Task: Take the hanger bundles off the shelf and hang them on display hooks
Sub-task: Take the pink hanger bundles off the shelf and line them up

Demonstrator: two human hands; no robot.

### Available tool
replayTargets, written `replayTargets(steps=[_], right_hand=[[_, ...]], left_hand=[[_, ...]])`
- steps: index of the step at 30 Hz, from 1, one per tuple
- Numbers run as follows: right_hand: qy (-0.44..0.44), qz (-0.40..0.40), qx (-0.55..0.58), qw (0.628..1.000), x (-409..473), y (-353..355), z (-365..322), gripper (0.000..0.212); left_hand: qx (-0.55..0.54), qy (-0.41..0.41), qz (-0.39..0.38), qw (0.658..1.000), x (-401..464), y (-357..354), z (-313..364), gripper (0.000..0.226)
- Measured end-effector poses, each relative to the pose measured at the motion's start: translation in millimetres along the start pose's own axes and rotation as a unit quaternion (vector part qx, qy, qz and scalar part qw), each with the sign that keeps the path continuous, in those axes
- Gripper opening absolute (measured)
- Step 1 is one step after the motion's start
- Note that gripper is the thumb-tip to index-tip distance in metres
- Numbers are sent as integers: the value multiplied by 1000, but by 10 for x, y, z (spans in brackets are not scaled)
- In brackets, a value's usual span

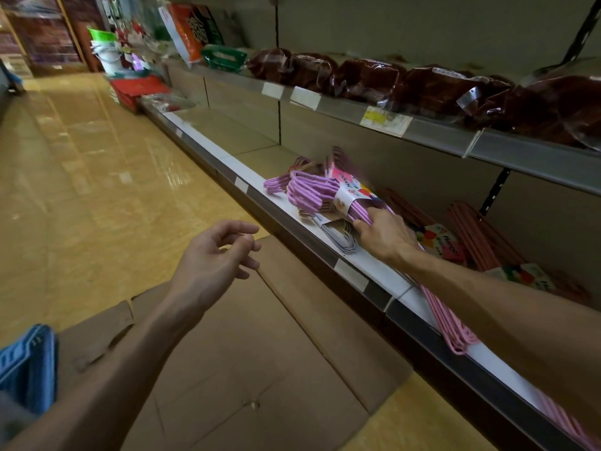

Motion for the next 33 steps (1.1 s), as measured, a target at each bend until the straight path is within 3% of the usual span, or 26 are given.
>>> replayTargets(steps=[5, 11, 14, 19, 22, 28, 33], right_hand=[[98, -23, -7, 995, -198, 33, -235, 26], [186, -44, -21, 981, -325, 28, -678, 26], [218, -59, -57, 972, -362, -56, -854, 24], [298, -96, -110, 943, -527, -105, -1143, 18], [333, -103, -134, 928, -573, -110, -1282, 22], [377, 0, -249, 892, -634, -82, -1569, 27], [419, 72, -251, 869, -612, -53, -1861, 26]], left_hand=[[159, -45, -5, 986, -2, 144, 56, 55], [256, -133, 9, 957, -20, 321, 273, 102], [350, -201, 4, 915, -106, 351, 420, 99], [476, -264, -43, 838, -269, 432, 436, 55], [441, -253, -38, 860, -343, 540, 444, 44], [365, -181, 18, 913, -476, 762, 463, 48], [264, -89, 71, 958, -508, 958, 445, 45]])
Point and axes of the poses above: each hand's wrist, its own x-axis towards the middle knuckle, its own y-axis out of the back of the hand, z = x × y, the point moved 6 cm from there along x, towards the middle knuckle, and after that the axes turned 9 degrees about -z, right-handed, at the moved point
